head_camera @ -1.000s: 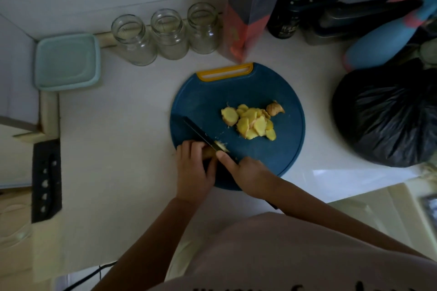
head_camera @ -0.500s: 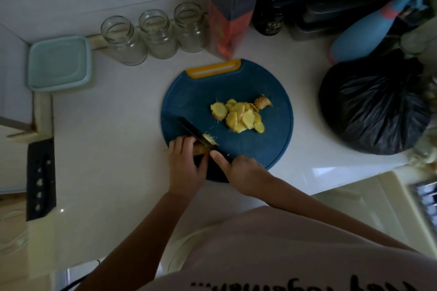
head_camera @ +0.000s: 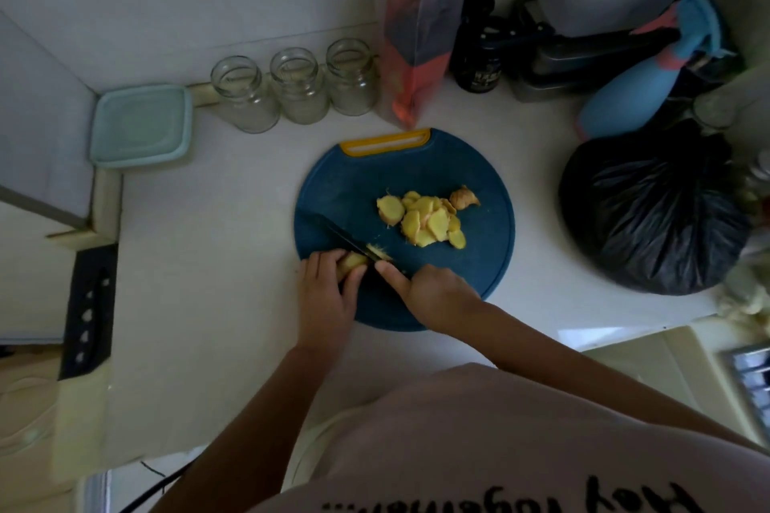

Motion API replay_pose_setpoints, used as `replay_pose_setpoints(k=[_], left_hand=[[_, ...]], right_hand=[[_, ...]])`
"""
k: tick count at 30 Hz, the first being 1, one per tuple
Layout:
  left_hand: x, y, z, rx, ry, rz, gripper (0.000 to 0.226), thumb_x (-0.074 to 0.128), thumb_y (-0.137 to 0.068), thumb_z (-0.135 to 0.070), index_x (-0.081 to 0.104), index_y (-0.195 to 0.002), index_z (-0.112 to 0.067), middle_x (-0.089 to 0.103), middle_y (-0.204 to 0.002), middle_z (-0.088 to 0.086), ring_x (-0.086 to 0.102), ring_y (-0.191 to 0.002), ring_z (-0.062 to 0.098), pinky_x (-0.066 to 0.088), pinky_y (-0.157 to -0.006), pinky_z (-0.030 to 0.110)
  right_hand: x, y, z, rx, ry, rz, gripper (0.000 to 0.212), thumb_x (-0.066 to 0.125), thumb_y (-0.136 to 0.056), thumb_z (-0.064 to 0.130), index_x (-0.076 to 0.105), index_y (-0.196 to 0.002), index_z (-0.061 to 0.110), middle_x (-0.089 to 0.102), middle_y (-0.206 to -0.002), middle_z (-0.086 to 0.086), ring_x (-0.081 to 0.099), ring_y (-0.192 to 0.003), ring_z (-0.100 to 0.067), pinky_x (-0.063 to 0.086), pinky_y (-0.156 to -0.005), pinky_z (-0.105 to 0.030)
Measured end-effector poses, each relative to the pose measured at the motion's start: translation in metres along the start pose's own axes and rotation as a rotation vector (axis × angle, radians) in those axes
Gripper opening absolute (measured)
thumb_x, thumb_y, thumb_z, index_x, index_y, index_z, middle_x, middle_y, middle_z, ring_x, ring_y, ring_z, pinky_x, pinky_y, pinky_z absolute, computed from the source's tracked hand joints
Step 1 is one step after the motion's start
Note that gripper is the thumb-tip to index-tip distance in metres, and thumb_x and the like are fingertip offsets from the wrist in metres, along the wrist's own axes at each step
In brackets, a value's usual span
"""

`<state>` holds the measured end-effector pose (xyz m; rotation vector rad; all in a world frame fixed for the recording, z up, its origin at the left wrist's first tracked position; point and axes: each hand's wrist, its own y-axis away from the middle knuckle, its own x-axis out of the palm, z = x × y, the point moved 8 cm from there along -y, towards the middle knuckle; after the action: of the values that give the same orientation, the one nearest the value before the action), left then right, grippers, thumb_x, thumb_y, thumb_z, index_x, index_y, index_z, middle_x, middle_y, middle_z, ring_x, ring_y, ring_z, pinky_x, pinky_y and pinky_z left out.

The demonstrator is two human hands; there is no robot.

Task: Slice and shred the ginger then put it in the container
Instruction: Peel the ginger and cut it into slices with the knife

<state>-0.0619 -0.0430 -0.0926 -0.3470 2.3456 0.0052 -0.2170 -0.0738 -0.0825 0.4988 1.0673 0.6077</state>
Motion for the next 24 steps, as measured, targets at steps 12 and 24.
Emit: replay_pose_setpoints(k=[12,24], left_hand=[[0.001,0.004,-0.004,0.088,0.023,-0.06,0.041,0.051,-0.088,-0.044,0.057,-0.107,-0.008,0.051,-0.1,0.0,0.046,-0.091,0.014,0.041,-0.081,0.033],[0.003,0.004,-0.001,0.075,0.012,-0.079,0.04,0.056,-0.084,-0.042,0.053,-0.107,-0.01,0.047,-0.105,-0.001,0.048,-0.094,0.014,0.045,-0.084,0.032]], right_hand=[[-0.015,0.001,-0.044,0.109,-0.644,0.406,0.063,0.052,-0.079,0.074,0.045,-0.065,0.013,0.037,-0.049,0.001,0.034,-0.041,-0.013,0.034,-0.043,-0.022],[-0.05,-0.003,-0.037,-0.16,0.168,-0.136,0.041,0.037,-0.102,0.044,0.048,-0.075,0.015,0.059,-0.084,-0.006,0.059,-0.082,-0.025,0.042,-0.07,-0.03]])
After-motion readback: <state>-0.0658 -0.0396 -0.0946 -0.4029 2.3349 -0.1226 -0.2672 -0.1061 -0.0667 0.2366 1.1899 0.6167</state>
